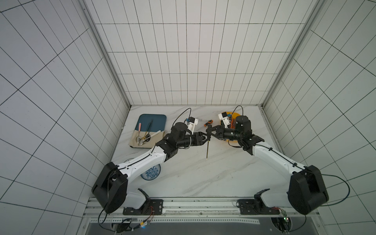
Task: Put the screwdriver on the desktop into the storage box
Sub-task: Pick up the screwdriver from the center of the board, then place the screwdriver in the storage box.
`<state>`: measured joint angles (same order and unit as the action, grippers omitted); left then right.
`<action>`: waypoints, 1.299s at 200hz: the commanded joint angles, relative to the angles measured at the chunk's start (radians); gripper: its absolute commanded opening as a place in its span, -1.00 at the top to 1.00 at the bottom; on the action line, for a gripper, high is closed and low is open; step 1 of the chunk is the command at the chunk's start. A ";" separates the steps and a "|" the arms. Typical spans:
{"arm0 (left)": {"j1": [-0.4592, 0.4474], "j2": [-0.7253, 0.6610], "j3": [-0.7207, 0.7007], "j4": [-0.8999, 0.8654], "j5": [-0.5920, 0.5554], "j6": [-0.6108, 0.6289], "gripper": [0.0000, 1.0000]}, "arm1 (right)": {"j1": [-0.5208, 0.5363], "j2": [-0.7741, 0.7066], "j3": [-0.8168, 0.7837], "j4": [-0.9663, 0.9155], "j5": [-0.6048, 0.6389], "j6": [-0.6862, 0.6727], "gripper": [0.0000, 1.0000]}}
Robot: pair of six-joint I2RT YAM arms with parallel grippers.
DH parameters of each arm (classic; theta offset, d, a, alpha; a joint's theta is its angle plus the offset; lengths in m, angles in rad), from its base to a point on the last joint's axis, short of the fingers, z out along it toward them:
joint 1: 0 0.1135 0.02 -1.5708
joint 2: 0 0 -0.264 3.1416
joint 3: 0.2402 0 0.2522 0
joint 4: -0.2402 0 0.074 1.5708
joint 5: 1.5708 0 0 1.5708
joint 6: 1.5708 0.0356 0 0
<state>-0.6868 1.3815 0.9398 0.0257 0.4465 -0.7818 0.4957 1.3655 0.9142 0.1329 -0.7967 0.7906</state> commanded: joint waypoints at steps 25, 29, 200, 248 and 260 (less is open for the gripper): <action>0.007 -0.119 0.004 -0.267 -0.195 0.024 -0.13 | -0.113 0.018 0.152 -0.266 0.132 -0.152 0.68; 0.009 -0.132 0.004 -0.290 -0.208 0.025 -0.13 | -0.123 0.028 0.169 -0.299 0.145 -0.166 0.68; 0.086 -0.360 -0.154 -0.529 -0.268 -0.014 -0.21 | -0.298 0.730 1.024 -0.926 0.771 -0.467 0.67; 0.088 -0.347 -0.150 -0.529 -0.263 -0.015 -0.21 | -0.295 0.813 1.077 -0.939 0.777 -0.496 0.64; 0.088 -0.337 -0.149 -0.528 -0.258 -0.016 -0.21 | -0.291 0.827 1.082 -0.939 0.785 -0.507 0.64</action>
<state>-0.6048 1.0325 0.7944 -0.4980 0.1776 -0.7952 0.2028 2.1677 1.9388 -0.7765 -0.0433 0.3202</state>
